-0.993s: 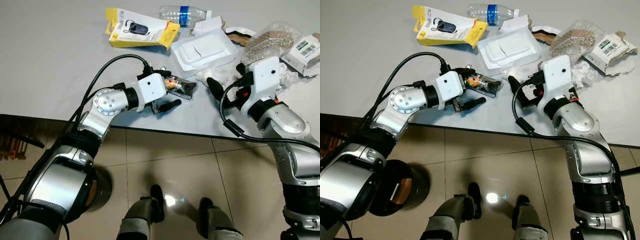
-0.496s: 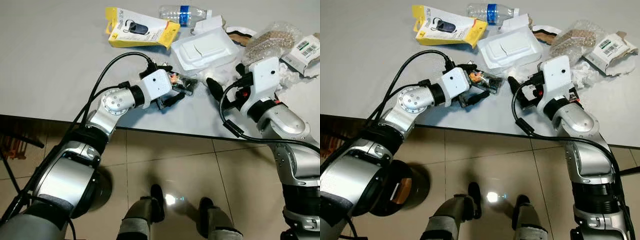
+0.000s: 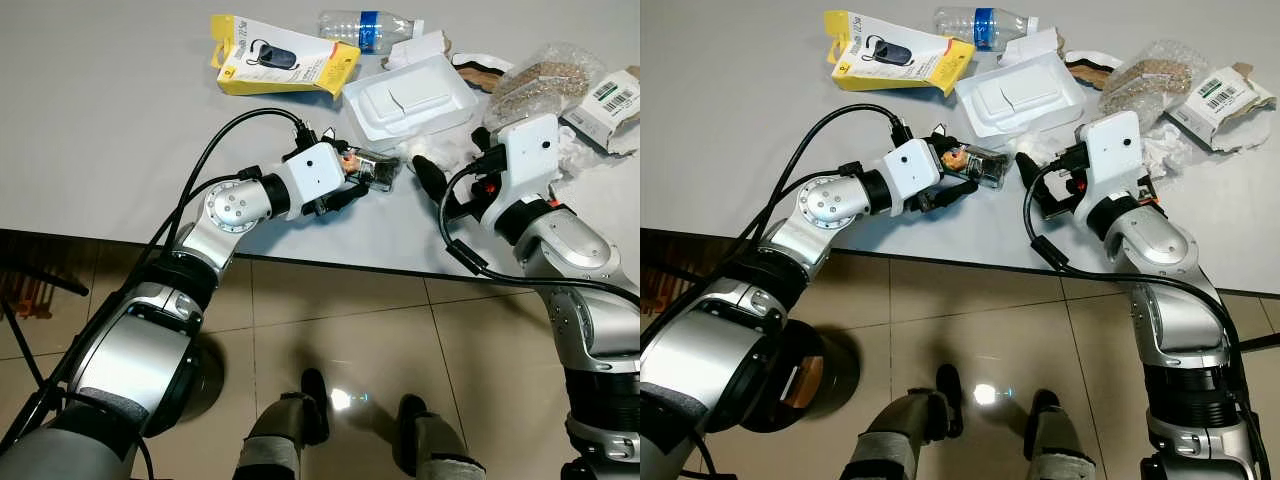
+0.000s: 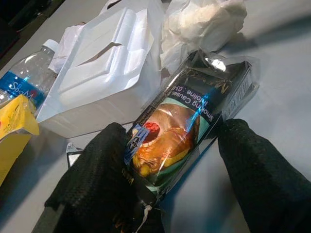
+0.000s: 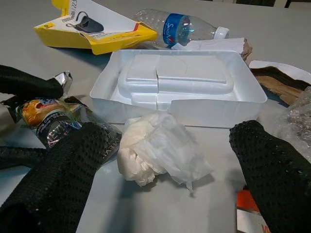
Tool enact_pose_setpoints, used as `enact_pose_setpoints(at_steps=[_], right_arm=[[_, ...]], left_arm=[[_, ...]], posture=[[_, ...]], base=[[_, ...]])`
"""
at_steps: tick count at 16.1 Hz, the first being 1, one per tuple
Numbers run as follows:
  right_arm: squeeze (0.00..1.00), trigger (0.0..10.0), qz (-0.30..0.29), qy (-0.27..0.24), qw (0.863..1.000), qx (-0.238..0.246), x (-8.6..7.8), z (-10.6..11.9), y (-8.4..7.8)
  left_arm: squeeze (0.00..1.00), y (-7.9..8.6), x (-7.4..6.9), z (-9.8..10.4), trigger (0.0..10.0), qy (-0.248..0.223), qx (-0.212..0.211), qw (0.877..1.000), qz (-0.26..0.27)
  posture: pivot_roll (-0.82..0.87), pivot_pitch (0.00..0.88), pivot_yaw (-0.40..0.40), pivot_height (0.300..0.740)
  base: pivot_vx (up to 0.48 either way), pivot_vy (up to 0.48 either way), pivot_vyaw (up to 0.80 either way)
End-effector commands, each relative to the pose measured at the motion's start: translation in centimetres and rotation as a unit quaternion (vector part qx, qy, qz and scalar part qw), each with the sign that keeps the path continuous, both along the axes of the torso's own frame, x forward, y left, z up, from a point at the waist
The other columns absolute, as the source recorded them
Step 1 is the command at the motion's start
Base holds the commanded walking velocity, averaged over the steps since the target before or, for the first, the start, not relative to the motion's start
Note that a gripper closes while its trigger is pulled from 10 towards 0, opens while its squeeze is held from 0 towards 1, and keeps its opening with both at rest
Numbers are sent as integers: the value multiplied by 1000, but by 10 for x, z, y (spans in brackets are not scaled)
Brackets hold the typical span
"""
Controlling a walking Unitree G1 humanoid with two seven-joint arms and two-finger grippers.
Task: Picking trash to rubbish bin
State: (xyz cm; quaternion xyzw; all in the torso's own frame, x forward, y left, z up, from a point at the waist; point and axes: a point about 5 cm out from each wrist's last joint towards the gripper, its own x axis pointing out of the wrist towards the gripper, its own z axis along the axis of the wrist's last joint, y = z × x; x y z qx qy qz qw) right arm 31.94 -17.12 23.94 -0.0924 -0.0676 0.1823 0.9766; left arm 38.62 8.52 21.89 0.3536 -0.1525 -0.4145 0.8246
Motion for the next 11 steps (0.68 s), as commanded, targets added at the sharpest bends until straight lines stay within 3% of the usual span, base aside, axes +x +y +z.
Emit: enact_pose_setpoints(at_steps=[1, 5, 6, 7, 11], right_arm=[[0, 10000, 10, -1, 1000, -2, -3, 0, 4], [0, 10000, 10, -1, 1000, -1, -3, 0, 4], [0, 10000, 9, -1, 1000, 0, -3, 0, 4], [0, 10000, 8, -2, 1000, 1, -3, 0, 4], [0, 10000, 3, -3, 1000, 7, -3, 0, 4]], left_arm=[[0, 4, 1, -8, 0, 15, 17, 1000, 6], [0, 0, 0, -7, 0, 13, 9, 1000, 1], [0, 0, -1, -7, 2431, 14, -1, 1000, 1], [0, 0, -1, -6, 10000, 15, -11, 1000, 2], [0, -1, -3, 0, 10000, 28, -73, 997, -7]], posture=[[41, 364, 140, 740], [41, 361, 142, 740], [40, 362, 144, 740], [42, 362, 145, 740], [41, 359, 147, 740]], base=[[0, 0, 0], [0, 0, 0], [0, 0, 0], [0, 0, 0], [0, 0, 0]])
